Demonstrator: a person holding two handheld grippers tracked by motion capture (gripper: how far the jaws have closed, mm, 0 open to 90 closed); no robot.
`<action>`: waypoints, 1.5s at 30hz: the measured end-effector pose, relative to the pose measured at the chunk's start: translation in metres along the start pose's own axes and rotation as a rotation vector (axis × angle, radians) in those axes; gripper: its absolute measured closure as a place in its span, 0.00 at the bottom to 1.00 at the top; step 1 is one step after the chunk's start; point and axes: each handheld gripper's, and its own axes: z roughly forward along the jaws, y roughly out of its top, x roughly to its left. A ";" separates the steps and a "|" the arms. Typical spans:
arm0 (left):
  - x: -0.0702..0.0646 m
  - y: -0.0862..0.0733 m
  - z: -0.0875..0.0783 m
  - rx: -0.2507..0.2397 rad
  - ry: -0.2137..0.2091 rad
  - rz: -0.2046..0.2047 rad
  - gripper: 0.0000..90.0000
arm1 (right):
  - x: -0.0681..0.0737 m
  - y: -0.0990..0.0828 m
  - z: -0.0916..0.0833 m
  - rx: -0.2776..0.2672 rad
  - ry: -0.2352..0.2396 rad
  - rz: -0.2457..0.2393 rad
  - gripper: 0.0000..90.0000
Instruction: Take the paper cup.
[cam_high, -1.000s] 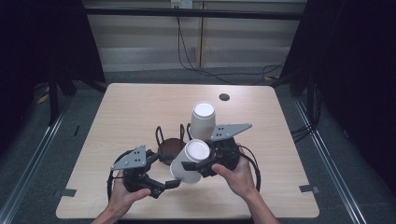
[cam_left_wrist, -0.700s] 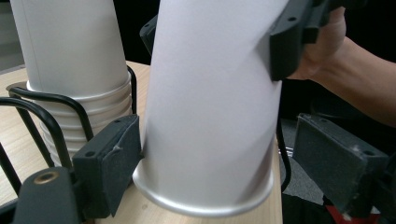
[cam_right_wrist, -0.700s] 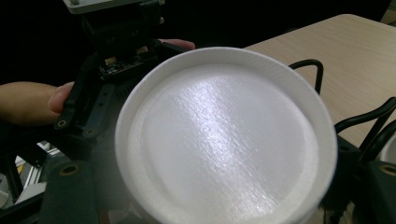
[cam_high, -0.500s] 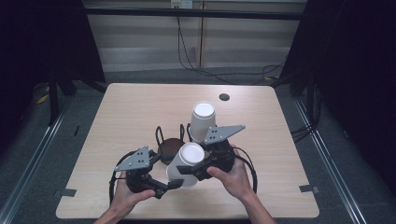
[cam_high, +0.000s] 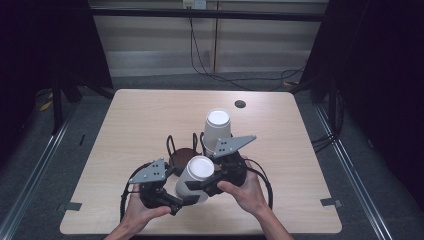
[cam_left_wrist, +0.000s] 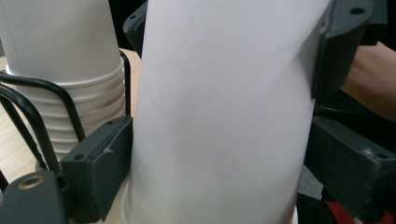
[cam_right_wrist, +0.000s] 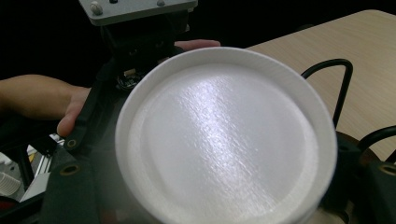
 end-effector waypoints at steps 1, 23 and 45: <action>0.000 0.000 0.000 0.008 0.001 0.003 0.12 | 0.000 0.000 0.000 0.000 0.002 0.000 0.27; -0.001 -0.005 0.008 0.077 0.019 0.008 0.16 | -0.001 -0.002 0.004 -0.006 0.027 0.024 0.26; 0.004 -0.001 -0.006 0.133 0.038 -0.002 0.19 | -0.004 -0.003 -0.005 -0.058 0.005 0.035 0.15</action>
